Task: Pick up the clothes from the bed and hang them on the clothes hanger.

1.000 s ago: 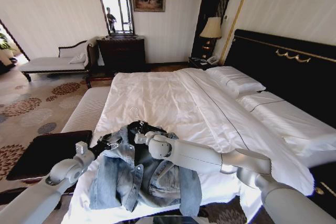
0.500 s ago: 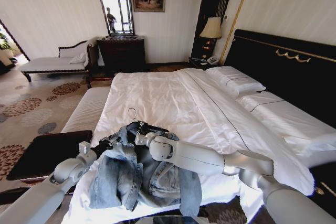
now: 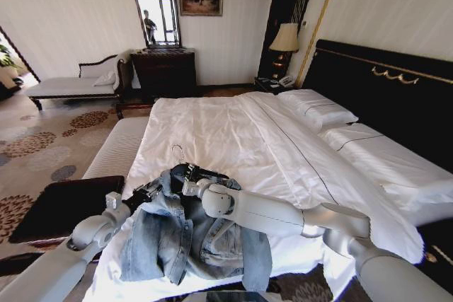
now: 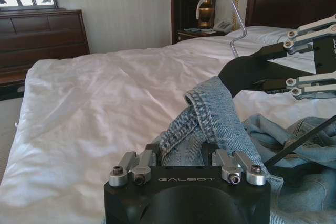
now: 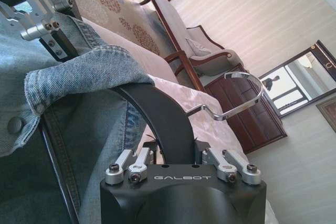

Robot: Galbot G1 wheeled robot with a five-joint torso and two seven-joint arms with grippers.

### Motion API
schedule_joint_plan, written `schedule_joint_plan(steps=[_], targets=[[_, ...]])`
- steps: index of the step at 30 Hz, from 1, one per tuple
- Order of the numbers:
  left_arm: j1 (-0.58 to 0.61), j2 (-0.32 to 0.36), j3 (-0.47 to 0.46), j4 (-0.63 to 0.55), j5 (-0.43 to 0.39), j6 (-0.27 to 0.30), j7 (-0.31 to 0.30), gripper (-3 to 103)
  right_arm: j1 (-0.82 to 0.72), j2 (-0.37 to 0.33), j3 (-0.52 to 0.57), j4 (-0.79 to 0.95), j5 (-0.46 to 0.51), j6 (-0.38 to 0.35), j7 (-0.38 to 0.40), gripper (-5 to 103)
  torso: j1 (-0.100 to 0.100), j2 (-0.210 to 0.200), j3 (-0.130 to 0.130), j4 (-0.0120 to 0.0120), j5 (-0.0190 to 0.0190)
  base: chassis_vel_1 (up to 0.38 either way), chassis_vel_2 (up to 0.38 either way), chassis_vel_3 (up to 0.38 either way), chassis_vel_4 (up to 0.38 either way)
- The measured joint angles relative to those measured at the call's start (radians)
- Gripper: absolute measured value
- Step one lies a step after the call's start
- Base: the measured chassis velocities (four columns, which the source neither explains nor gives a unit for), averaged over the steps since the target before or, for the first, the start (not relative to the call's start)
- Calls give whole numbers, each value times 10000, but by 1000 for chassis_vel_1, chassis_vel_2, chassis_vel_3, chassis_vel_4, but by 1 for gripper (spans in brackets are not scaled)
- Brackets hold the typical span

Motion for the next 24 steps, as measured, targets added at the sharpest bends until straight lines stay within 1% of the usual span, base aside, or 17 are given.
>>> schedule_joint_plan(steps=[3, 6, 8, 9, 10, 12, 15, 16, 17, 19, 20, 21, 22, 24], targets=[[103, 4, -66, -41, 169, -72, 0, 40, -53, -16, 43, 13, 2, 2, 11, 34, 0, 0, 0, 0, 0, 0, 0, 0, 0], [163, -47, -94, -11, 618, -243, -3, 38, -87, -67, 86, 56, 51, 1, 81, 34, 0, 0, 0, 0, 0, 0, 0, 0, 0], [163, -64, -92, 10, 736, -288, -29, 38, -89, -80, 86, 75, 79, 1, 97, 34, 1, 0, 0, 0, 0, 0, 0, 0, 0], [162, -83, -82, 38, 860, -338, -58, 38, -93, -97, 86, 98, 114, 1, 109, 31, 0, 0, 0, 0, 0, 0, 0, 0, 0], [156, -104, -69, 97, 991, -388, -128, 38, -104, -120, 94, 119, 129, -13, 142, 35, 1, 0, 0, 0, 0, 0, 0, 0, 0], [153, -110, -75, 126, 1059, -402, -199, 36, -115, -164, 111, 99, 139, -42, 168, 35, 1, 0, 0, 1, 0, 0, 0, 0, 0], [128, -182, -60, 142, 1417, -528, -315, 25, -181, -202, 138, 129, 159, -48, 228, 51, 1, -1, 0, -1, -1, 0, 0, 0, 0], [127, -196, -54, 152, 1515, -555, -326, 25, -193, -204, 148, 137, 159, -46, 237, 57, 1, 0, 0, 0, -1, 0, 0, 0, 0], [127, -196, -54, 152, 1515, -555, -326, 25, -193, -204, 148, 137, 159, -46, 237, 57, 1, 0, 0, 0, -1, 0, 0, 0, 0], [141, -220, -49, 180, 1733, -648, -341, 19, -255, -190, 185, 139, 159, -47, 283, 68, 1, 0, 0, 0, -1, 0, 0, 0, 0], [151, -224, -47, 181, 1778, -670, -343, 19, -279, -174, 217, 142, 159, -47, 298, 68, 1, 0, 0, 0, -1, 0, 0, 0, 0], [174, -232, -47, 182, 1842, -695, -354, 19, -319, -135, 298, 144, 160, -46, 345, 73, 1, -1, 0, 0, -1, 0, 0, 0, 0], [174, -232, -47, 182, 1842, -695, -354, 19, -319, -135, 298, 144, 160, -46, 345, 73, 1, -1, 0, 0, -1, 0, 0, 0, 0], [212, -236, -55, 182, 1917, -741, -356, 19, -342, -83, 418, 139, 175, -46, 431, 84, 0, -2, 0, 1, -1, 0, 0, 0, 0]])
